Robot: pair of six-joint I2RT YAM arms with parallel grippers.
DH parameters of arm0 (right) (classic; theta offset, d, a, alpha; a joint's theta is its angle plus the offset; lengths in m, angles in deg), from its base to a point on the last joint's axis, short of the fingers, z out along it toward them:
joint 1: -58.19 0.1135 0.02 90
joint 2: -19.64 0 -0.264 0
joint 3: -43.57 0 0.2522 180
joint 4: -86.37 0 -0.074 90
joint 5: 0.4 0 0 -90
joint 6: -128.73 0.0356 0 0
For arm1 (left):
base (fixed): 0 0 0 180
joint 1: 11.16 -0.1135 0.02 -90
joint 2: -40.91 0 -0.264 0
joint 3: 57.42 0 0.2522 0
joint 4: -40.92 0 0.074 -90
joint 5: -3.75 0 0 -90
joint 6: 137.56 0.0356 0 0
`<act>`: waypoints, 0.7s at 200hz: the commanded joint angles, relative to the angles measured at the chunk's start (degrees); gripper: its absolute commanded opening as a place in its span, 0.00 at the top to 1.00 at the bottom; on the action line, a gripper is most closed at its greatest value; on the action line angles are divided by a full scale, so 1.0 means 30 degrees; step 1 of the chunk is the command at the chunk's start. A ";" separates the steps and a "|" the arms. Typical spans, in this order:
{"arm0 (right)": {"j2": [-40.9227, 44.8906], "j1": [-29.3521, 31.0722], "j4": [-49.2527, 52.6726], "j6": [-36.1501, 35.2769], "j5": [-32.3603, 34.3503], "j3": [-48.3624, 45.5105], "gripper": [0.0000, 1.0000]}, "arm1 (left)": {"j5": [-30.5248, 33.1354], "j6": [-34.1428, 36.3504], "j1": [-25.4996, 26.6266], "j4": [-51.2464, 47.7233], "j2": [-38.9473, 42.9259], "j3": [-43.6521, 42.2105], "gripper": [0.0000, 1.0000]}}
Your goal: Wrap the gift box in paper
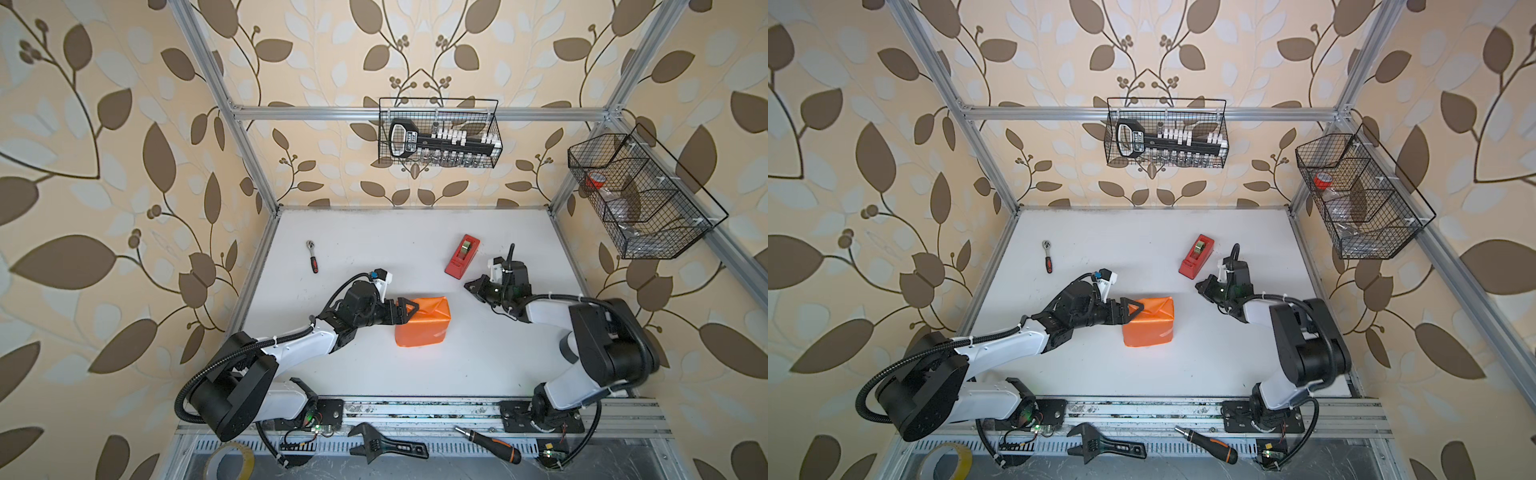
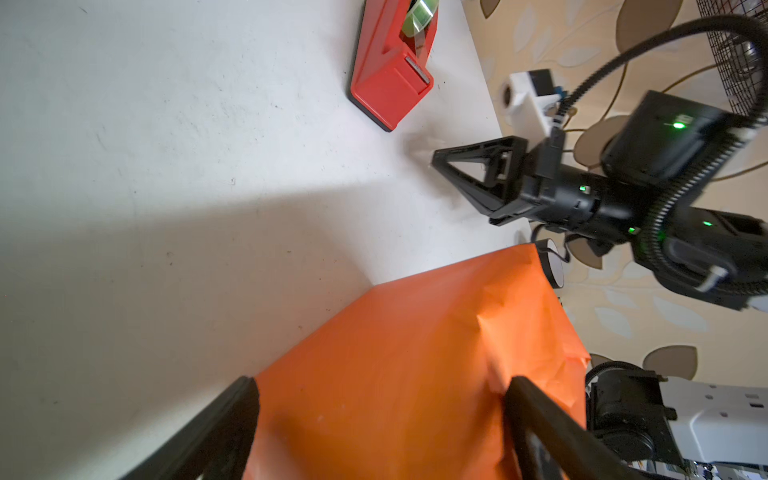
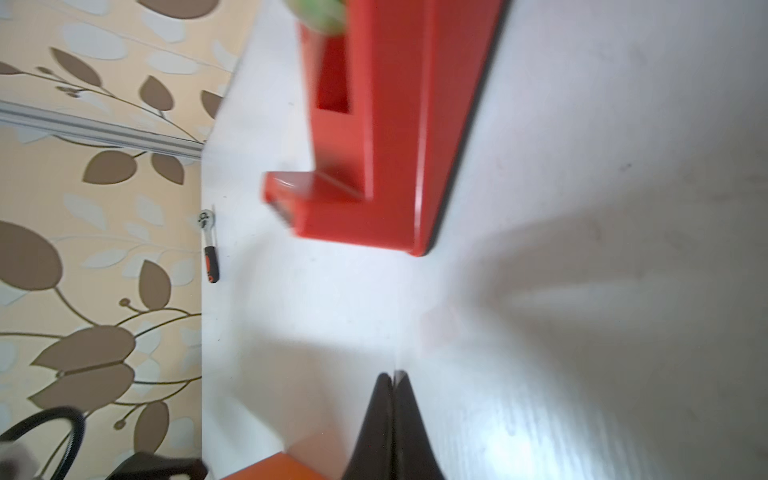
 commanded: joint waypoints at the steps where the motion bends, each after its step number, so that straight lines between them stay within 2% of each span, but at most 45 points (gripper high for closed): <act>1: 0.2951 0.0011 0.1669 -0.0912 -0.0922 -0.0831 1.00 | 0.0624 0.0978 0.0170 -0.3381 -0.0801 -0.0532 0.07; 22: 0.5665 0.0546 0.2842 -0.1184 -0.2112 -0.1049 1.00 | 0.0565 0.0975 0.0180 -0.3409 -0.0718 -0.0561 0.07; 57: 0.8495 0.3725 0.4354 -0.1427 -0.2260 -0.0173 1.00 | 0.0634 0.1039 0.0161 -0.3513 -0.0582 -0.0638 0.07; 99: 0.8101 0.8059 0.5381 -0.1965 -0.1003 0.1002 1.00 | 0.0653 0.1048 0.0171 -0.3443 -0.0797 -0.0650 0.07; 140: 0.6723 1.0227 0.6254 -0.3024 0.0658 0.2178 1.00 | 0.0623 0.1017 0.0177 -0.3294 -0.0956 -0.0613 0.07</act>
